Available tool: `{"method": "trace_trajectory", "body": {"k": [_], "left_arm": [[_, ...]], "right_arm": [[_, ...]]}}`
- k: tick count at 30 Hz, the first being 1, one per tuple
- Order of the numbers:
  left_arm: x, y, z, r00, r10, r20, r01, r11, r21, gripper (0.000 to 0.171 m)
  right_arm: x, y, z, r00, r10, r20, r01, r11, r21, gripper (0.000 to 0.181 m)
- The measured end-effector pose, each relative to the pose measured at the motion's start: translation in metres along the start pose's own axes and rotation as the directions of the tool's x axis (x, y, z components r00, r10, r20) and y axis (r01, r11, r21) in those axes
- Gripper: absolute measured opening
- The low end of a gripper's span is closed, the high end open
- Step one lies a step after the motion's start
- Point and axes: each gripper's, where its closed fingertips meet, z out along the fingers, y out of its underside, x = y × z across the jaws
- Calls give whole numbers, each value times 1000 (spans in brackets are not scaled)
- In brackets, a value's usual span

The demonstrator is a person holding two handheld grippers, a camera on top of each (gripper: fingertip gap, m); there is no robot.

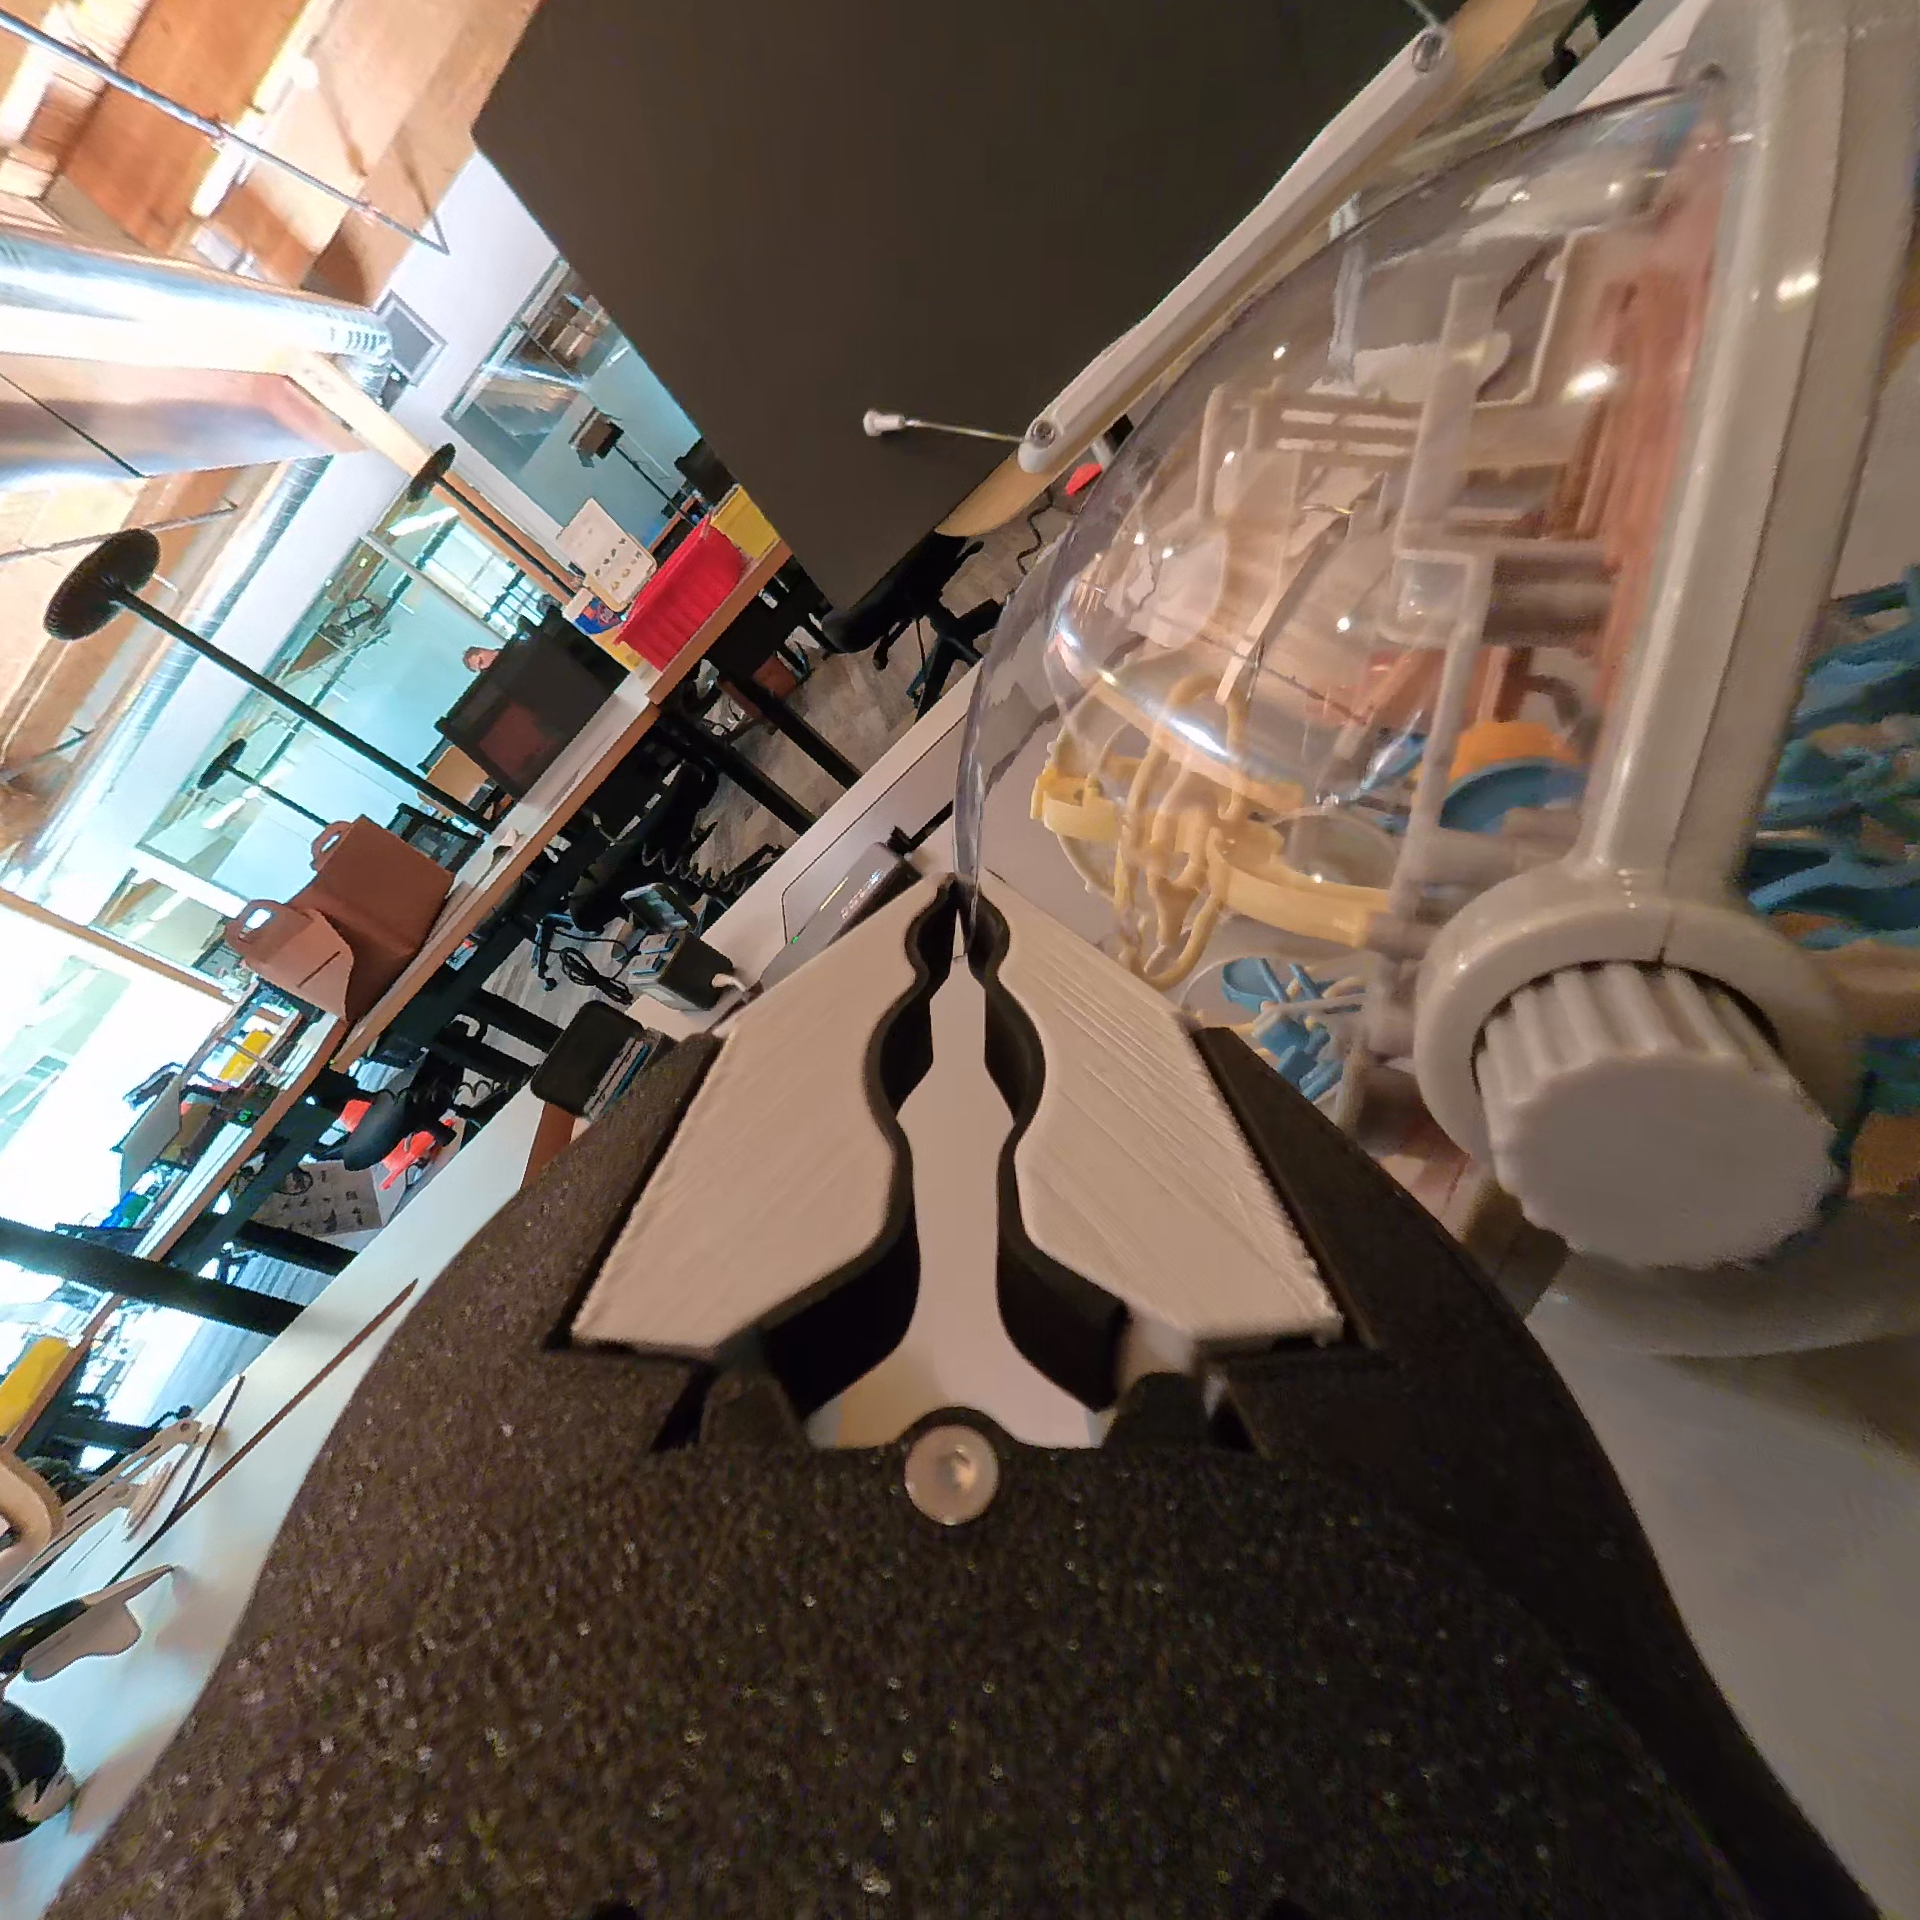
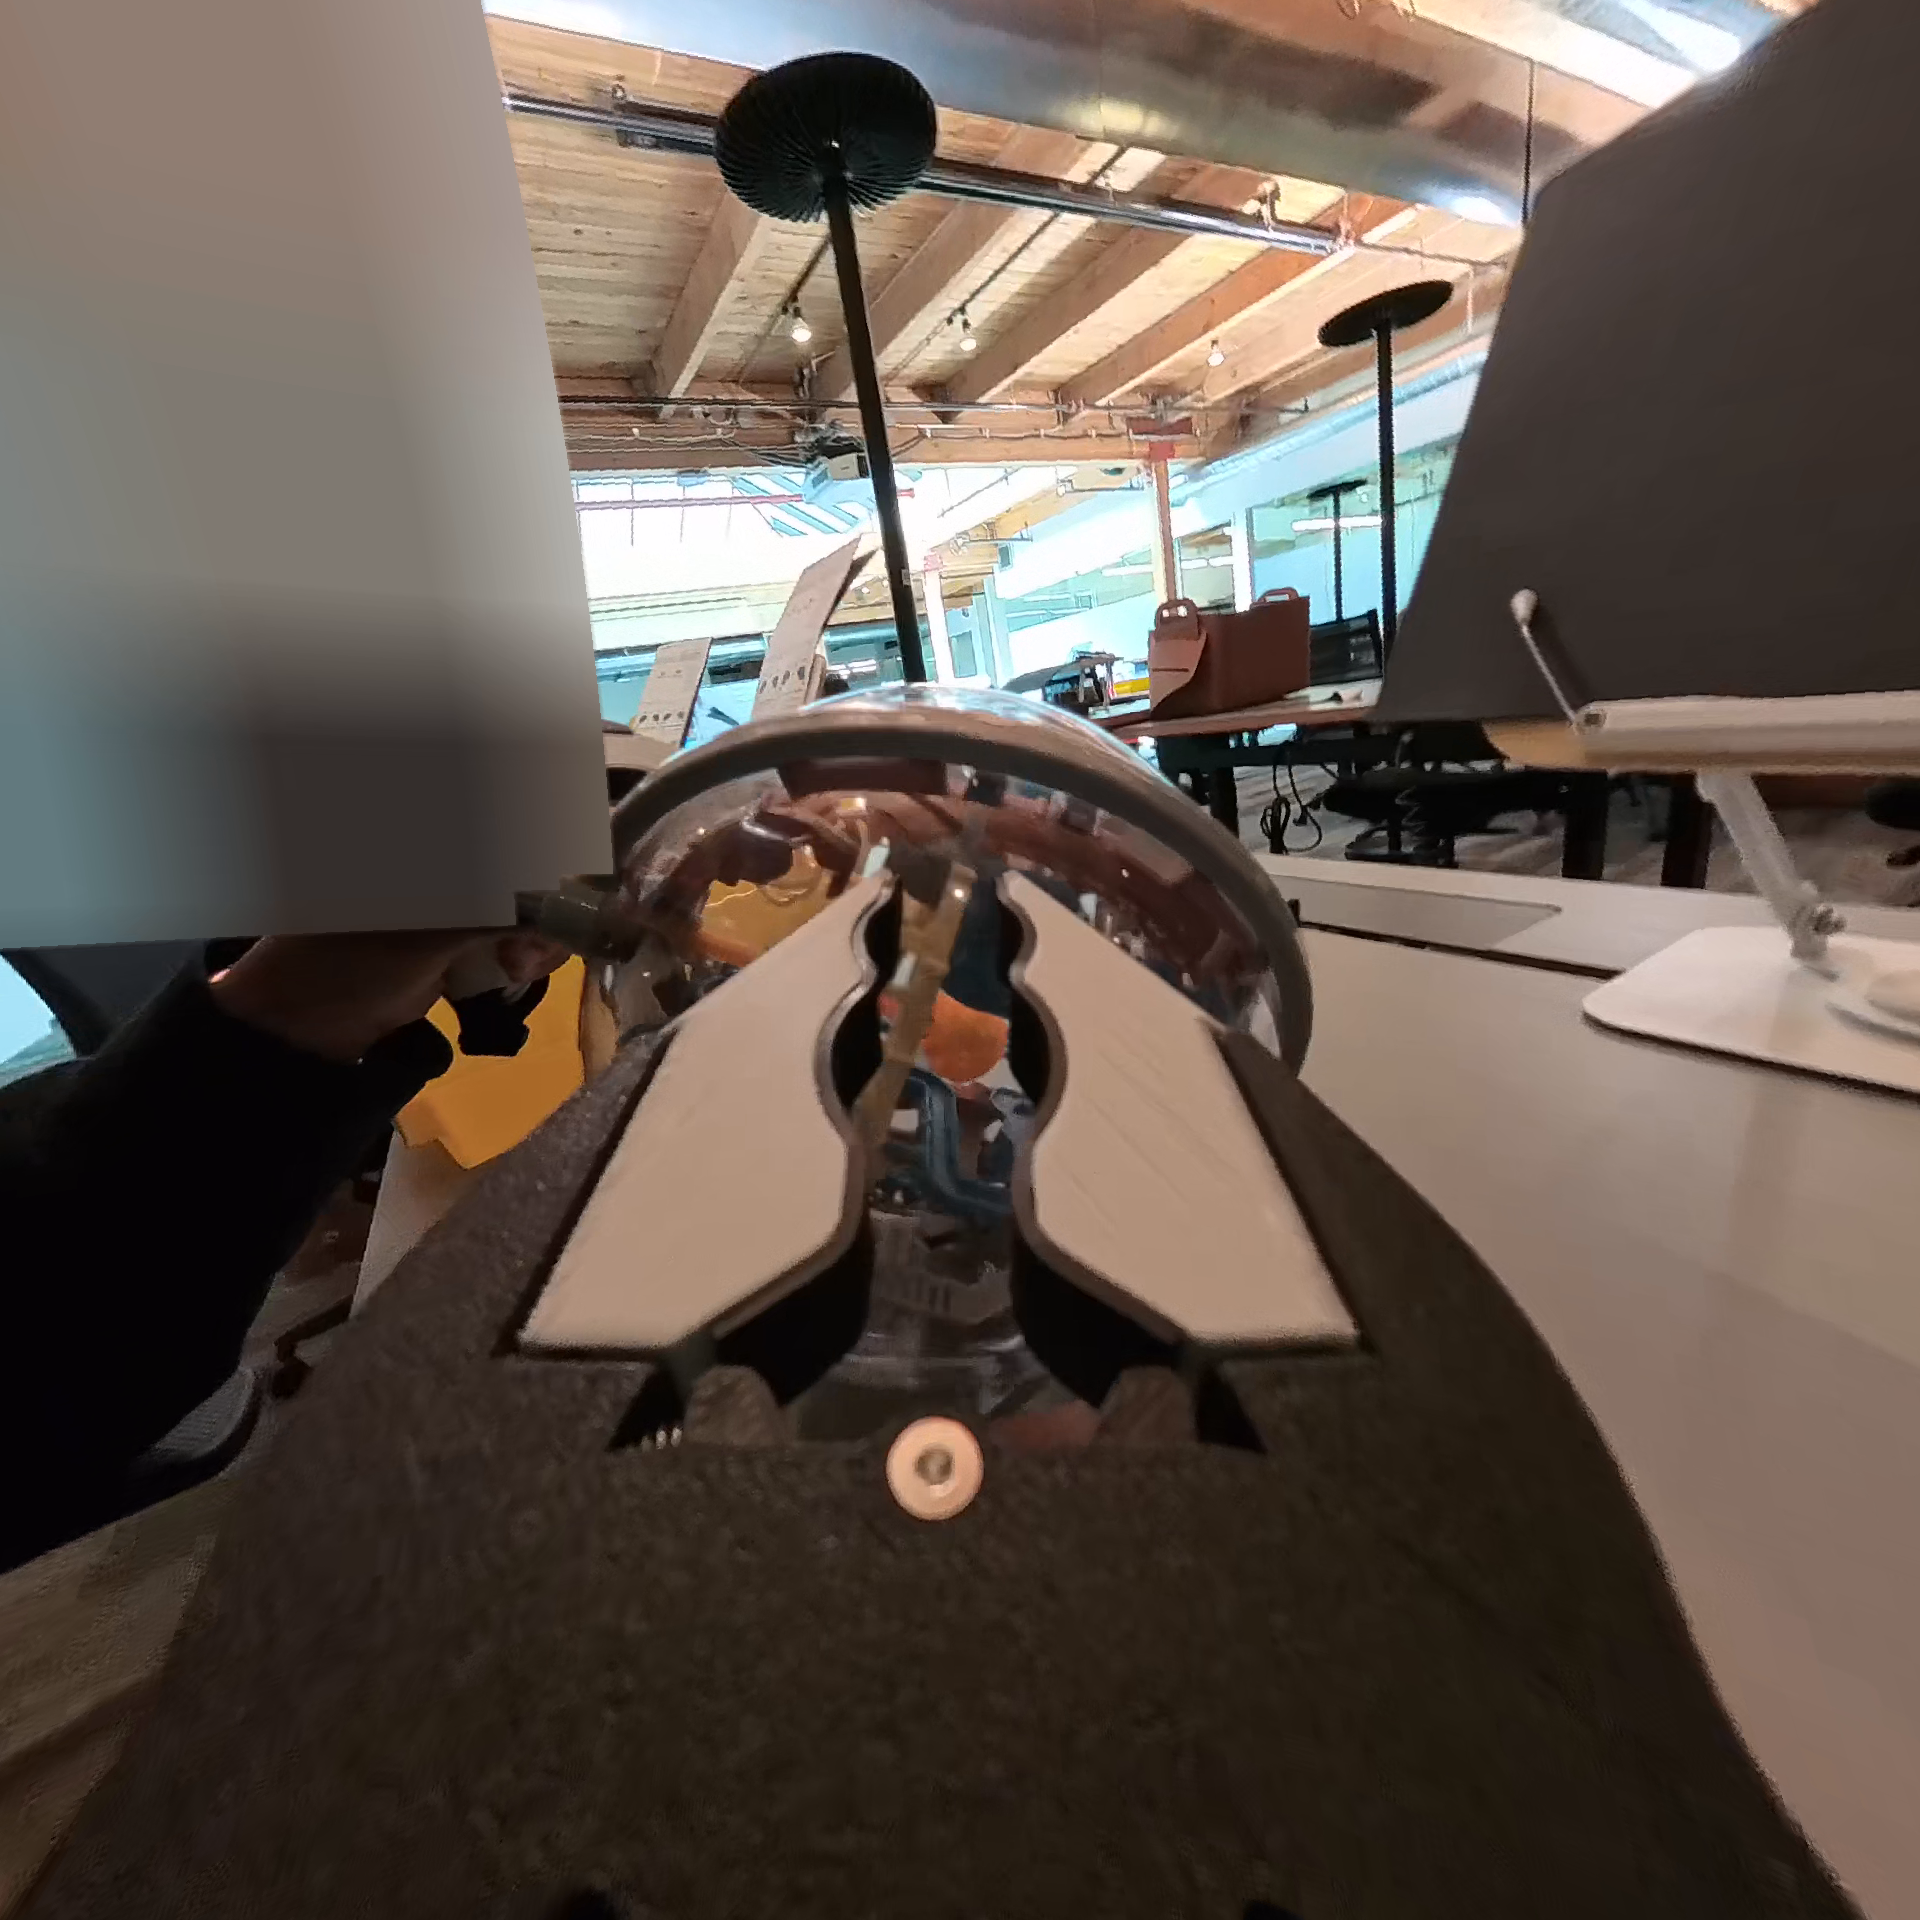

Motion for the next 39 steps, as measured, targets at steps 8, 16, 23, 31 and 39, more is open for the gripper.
{"method": "trace_trajectory", "body": {"k": [8,16,23,31,39], "left_arm": [[8,-16,-9,998,57,18,-57,998,9,0],[20,-36,-22,993,114,35,-115,993,30,0],[33,-54,-35,972,217,90,-220,975,22,0],[34,-57,-42,976,205,71,-207,978,8,0],[27,-52,-43,991,134,-2,-134,991,19,0]], "right_arm": [[-58,-22,-4,968,-219,126,208,974,95,38],[-115,16,6,668,-725,170,741,670,-50,58],[-117,34,16,448,-884,132,887,421,-192,58],[-115,44,15,340,-925,167,921,293,-257,30],[-105,69,3,291,-898,329,931,187,-313,30]]}}
